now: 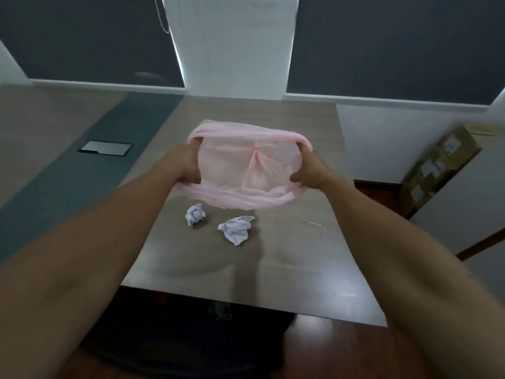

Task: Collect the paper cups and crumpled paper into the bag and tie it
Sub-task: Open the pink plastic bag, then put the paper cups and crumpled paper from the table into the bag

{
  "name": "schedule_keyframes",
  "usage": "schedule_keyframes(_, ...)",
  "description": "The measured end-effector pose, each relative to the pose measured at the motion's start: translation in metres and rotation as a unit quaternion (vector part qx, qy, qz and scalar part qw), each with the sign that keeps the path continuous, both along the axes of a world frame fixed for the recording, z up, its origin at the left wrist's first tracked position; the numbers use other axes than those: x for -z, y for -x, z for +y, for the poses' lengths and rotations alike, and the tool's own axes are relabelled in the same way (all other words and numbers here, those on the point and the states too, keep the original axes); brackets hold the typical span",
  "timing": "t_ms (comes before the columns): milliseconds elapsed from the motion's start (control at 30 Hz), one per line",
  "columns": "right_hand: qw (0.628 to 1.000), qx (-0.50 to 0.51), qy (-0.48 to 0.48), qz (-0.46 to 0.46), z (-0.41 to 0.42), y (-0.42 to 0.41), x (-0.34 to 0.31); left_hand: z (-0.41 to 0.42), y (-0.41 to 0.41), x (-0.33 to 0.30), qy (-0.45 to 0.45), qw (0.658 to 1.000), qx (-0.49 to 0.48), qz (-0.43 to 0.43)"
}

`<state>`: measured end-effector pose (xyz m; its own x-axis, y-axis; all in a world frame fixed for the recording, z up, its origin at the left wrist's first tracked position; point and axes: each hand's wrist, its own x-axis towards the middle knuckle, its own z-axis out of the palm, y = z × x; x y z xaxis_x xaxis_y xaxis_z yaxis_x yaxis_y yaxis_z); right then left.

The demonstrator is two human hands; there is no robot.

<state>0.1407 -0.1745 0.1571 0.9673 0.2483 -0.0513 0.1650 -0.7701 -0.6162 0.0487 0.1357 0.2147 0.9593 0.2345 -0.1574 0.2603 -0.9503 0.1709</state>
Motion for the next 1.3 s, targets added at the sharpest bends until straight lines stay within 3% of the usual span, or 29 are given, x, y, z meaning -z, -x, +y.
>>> schedule_keyframes(333, 0.986, -0.067, -0.147, 0.028, 0.192, 0.016, -0.015, 0.155, 0.038, -0.025, 0.029, 0.971, -0.145, -0.189)
schedule_keyframes(567, 0.977, -0.115, -0.138, 0.117, 0.309, 0.018, 0.014, 0.258, 0.049, 0.001, 0.039, 0.964, -0.188, -0.184)
schedule_keyframes(700, 0.970, -0.083, -0.184, 0.135, 0.339, 0.017, 0.043, 0.290, 0.044, 0.037, 0.051, 0.970, -0.182, -0.151)
schedule_keyframes(767, 0.978, -0.042, -0.162, 0.123, 0.342, 0.017, 0.061, 0.297, 0.038, 0.060, 0.052, 0.977, -0.168, -0.120)
schedule_keyframes(867, 0.992, 0.004, -0.056, 0.117, 0.336, 0.017, 0.097, 0.300, 0.029, 0.097, 0.062, 0.984, -0.147, -0.075)
schedule_keyframes(1067, 0.975, -0.086, 0.100, 0.177, 0.322, 0.038, 0.169, 0.295, 0.028, 0.132, 0.065, 0.991, -0.095, -0.067)
schedule_keyframes(1300, 0.984, -0.022, 0.098, 0.149, 0.328, 0.049, 0.202, 0.306, 0.019, 0.149, 0.080, 0.993, -0.051, -0.067)
